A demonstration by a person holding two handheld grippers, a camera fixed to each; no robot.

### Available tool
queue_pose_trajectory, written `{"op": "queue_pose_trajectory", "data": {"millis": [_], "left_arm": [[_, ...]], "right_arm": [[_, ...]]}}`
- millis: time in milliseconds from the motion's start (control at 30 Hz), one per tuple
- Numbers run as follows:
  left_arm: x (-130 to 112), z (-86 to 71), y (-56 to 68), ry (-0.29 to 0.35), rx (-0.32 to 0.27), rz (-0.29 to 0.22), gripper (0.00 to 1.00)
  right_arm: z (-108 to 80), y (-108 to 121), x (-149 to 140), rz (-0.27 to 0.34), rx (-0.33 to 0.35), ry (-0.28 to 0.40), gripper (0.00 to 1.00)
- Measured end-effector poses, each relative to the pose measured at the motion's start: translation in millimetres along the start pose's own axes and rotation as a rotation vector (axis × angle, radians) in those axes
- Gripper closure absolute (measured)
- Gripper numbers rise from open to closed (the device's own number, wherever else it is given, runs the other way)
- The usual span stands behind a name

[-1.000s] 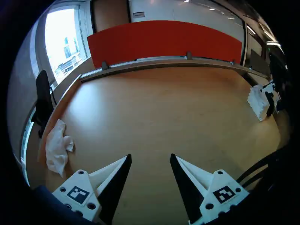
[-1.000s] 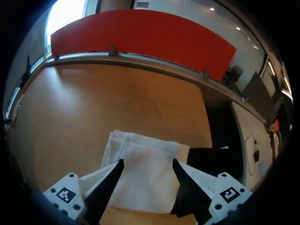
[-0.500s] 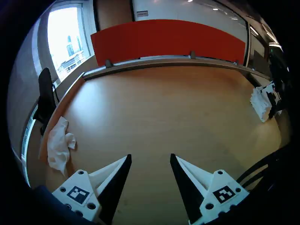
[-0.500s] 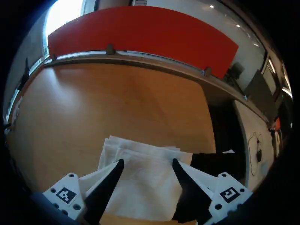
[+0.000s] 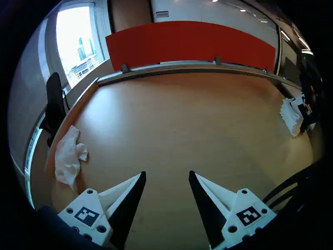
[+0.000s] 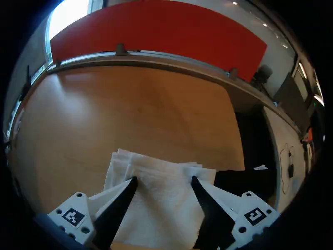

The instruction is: Fold towel

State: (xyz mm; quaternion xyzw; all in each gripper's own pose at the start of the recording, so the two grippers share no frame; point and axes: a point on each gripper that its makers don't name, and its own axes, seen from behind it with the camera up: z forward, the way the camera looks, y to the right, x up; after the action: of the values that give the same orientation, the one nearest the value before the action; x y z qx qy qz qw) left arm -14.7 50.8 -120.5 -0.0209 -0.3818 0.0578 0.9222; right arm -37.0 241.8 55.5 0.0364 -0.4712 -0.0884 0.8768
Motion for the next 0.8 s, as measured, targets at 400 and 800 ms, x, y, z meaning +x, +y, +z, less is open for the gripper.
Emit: {"op": "queue_pose_trajectory", "data": {"millis": [400,800], "left_arm": [[6,0.9,3.1,0.009,-0.008,0.005,0.25],[9,4.5,9.9,0.026,-0.034,-0.003,0.25]], "right_arm": [[-7.8,-1,1,-0.001,-0.002,0.013,0.00],[-30.0,-8,-3,0.013,-0.005,0.038,0.00]]}}
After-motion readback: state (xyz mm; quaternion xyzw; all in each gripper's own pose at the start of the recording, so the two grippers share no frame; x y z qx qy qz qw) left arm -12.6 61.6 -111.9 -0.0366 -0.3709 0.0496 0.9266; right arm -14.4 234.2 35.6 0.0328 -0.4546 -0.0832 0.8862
